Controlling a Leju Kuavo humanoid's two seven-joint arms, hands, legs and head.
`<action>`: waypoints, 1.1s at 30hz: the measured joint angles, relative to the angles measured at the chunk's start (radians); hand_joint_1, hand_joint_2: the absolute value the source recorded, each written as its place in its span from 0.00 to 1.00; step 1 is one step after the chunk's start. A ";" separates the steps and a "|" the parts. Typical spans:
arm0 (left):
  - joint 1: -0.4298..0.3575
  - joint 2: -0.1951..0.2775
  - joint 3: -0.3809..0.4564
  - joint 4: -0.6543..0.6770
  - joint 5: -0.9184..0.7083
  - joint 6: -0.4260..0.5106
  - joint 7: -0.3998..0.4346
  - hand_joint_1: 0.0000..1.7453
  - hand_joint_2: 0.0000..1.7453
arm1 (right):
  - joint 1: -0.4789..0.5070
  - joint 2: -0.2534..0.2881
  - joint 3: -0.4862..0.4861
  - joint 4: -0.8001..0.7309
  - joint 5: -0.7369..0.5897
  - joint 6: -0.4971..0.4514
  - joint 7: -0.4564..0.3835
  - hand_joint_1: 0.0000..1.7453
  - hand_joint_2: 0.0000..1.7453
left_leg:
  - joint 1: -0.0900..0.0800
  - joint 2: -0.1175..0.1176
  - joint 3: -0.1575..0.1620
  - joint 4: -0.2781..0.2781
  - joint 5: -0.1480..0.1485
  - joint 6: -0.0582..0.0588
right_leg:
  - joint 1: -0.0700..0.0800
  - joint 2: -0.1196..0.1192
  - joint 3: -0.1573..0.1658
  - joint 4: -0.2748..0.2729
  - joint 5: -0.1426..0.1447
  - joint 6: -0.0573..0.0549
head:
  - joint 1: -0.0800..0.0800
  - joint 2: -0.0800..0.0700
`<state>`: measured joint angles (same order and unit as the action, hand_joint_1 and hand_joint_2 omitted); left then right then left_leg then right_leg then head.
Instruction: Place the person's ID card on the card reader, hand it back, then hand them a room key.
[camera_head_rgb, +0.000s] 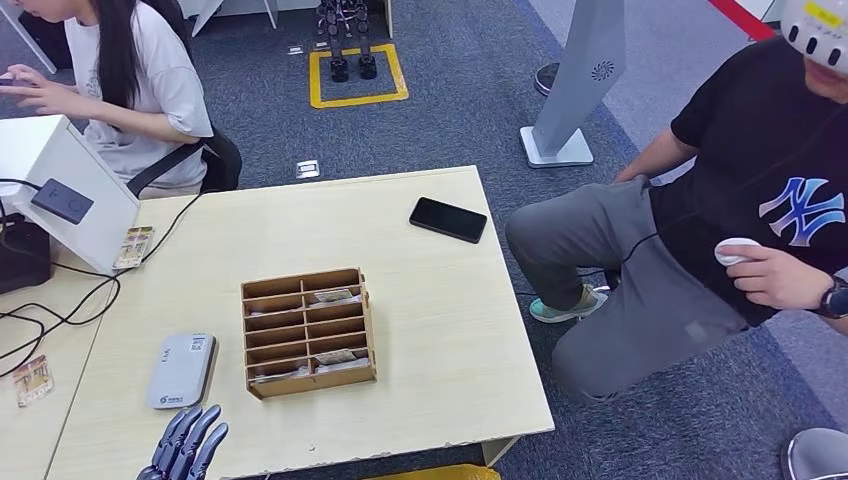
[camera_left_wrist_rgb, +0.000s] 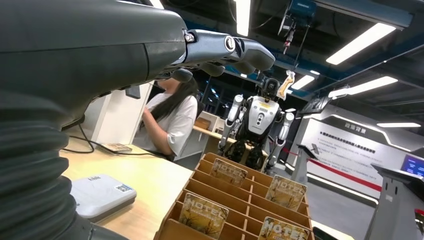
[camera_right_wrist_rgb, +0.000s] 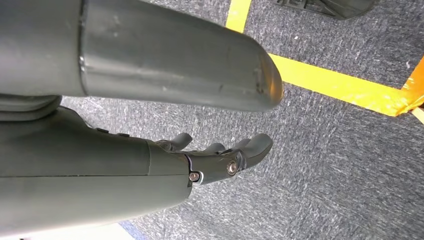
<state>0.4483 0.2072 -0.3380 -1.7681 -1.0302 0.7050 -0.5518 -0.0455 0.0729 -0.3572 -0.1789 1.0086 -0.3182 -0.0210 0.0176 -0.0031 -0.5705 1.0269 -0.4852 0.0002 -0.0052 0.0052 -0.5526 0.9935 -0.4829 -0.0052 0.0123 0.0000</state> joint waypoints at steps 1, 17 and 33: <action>0.000 0.001 -0.001 0.000 0.000 0.000 0.000 0.00 1.00 | 0.000 0.000 -0.001 0.000 0.000 0.000 0.000 0.00 0.00 | 0.000 0.000 0.000 0.000 0.000 0.000 | 0.000 0.000 0.000 0.000 0.000 0.000 | 0.000 0.000; -0.112 -0.056 -0.051 0.121 -0.482 -0.003 0.333 0.00 1.00 | -0.002 0.002 -0.018 -0.001 0.059 0.007 -0.025 0.00 0.00 | -0.001 -0.002 0.001 0.001 0.002 0.001 | 0.000 -0.002 0.001 0.000 0.001 0.001 | 0.000 0.000; -0.193 -0.135 0.018 0.238 -0.435 -0.002 0.299 0.00 1.00 | -0.002 0.002 -0.045 -0.002 0.093 0.019 -0.022 0.00 0.00 | -0.002 -0.002 0.001 0.001 0.002 0.001 | -0.001 -0.002 0.001 0.000 0.001 0.001 | -0.001 0.000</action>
<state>0.2557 0.0724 -0.3204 -1.5303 -1.4650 0.7026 -0.2529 -0.0473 0.0752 -0.4025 -0.1804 1.1017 -0.2992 -0.0425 0.0157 -0.0048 -0.5693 1.0275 -0.4830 0.0010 -0.0057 0.0034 -0.5518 0.9935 -0.4821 -0.0044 0.0116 0.0000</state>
